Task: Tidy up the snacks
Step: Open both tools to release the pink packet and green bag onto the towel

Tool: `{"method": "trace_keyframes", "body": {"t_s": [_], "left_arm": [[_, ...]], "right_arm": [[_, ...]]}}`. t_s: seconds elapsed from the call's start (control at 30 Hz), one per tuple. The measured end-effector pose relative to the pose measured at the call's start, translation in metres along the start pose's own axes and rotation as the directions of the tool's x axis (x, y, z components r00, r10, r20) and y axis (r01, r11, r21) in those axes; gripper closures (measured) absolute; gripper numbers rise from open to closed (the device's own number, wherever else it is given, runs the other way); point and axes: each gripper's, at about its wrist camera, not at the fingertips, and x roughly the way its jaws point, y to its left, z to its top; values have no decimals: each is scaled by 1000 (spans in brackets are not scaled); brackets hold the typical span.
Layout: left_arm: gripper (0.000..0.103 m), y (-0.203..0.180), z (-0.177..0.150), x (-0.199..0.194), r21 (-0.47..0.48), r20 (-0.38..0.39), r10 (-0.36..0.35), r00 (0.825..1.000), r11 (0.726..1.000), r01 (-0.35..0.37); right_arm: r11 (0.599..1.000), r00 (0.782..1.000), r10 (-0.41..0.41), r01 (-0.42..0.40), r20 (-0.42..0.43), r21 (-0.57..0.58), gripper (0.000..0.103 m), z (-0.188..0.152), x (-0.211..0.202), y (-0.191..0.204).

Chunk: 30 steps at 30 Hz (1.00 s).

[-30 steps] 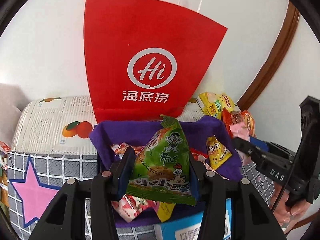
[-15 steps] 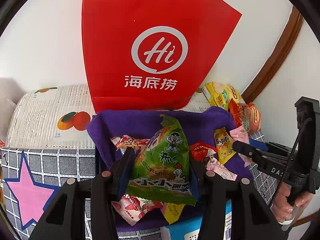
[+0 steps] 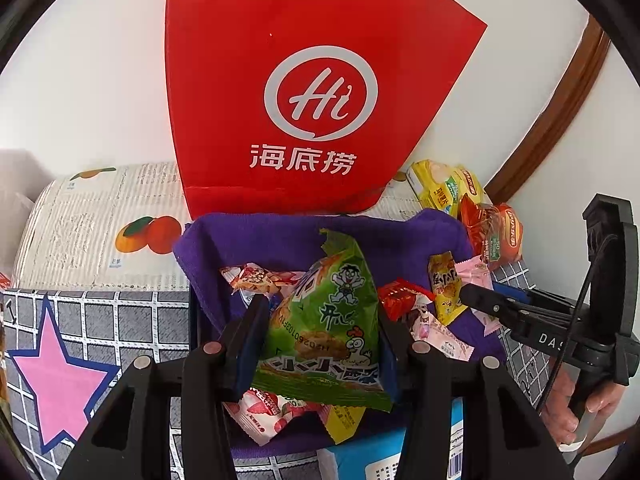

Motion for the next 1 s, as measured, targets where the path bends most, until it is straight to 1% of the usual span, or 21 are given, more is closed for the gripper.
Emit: {"method": "trace_keyframes", "body": {"t_s": [0.13,0.37,0.63,0.73,0.8,0.93,1.0], "left_arm": [[57,0,0,1,-1,-2,2,1000,1000,-2],[57,-1,-1,3,-6,-10,-3,1000,1000,3],[57,-1,-1,5,-2,-15,-9,1000,1000,9],[57,-1,-1,5,-3,-14,-10,1000,1000,10],[57,-1,-1,5,-3,-15,-9,1000,1000,9],[57,-1,-1,7,-6,-22,-15,1000,1000,15],[57,-2,-1,7,-4,-24,-19,1000,1000,19]], "right_arm": [[1000,1000,10,-9,-25,10,65,0,6,0],[1000,998,3,-4,-63,-4,65,-2,20,7],[999,994,-21,16,-105,-44,65,-6,34,17],[999,994,-26,21,-106,-48,64,-6,36,16],[999,995,-26,21,-99,-49,63,-6,35,15],[999,995,-16,12,-99,-43,53,-4,34,13],[999,995,-16,12,-101,-39,53,-4,34,12]]}}
